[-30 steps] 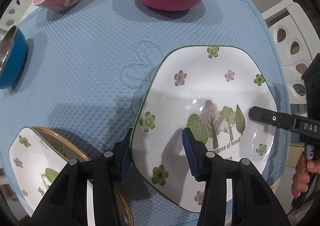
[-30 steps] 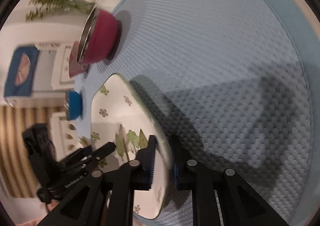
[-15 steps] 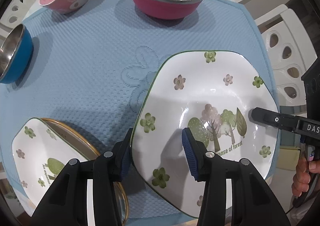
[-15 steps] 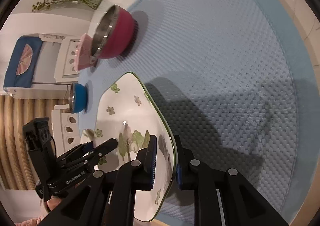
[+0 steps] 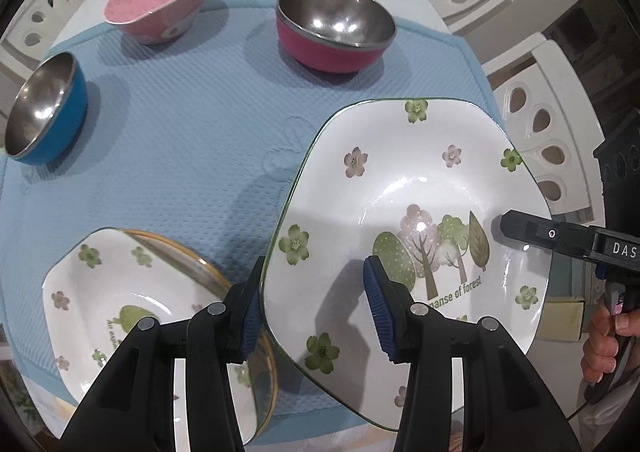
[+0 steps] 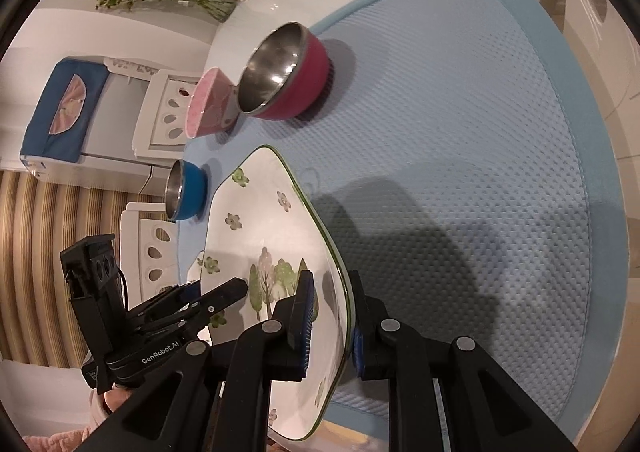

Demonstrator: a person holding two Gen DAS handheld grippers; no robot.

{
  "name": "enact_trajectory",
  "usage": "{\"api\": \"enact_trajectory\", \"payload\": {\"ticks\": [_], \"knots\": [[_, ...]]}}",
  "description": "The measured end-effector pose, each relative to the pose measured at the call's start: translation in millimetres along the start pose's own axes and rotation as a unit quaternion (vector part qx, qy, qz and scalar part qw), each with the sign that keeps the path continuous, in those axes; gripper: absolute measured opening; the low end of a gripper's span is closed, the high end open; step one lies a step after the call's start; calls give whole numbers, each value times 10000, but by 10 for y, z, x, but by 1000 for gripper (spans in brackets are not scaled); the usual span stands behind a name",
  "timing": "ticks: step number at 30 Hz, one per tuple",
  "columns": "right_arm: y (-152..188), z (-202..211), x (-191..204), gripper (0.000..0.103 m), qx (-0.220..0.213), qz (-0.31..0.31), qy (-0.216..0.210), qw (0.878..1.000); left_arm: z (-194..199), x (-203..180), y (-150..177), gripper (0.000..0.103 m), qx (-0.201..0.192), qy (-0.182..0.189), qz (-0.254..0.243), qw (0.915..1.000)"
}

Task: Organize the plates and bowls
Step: 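Carry the held forest plate with both grippers over the plate stack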

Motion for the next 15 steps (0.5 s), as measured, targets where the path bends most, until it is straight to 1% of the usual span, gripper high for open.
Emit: {"api": "enact_trajectory", "payload": {"ticks": [6,15], "knots": [[19,-35,258,16,-24,143,-62,9999,205,195,1,43,-186,68,121,9997],[87,-268,716,16,115,397,-148,9990,410,616,55,43,-338,-3,399,9986]]}}
Point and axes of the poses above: each gripper's, at about its wrist camera, not at the fingertips, and z roughly against the way its jaws point, x to its left, y to its underside, the point moved 3 cm from there along -z, roughly the way its jaws point, and after that the axes turned 4 degrees about z, right-handed, at the moved point
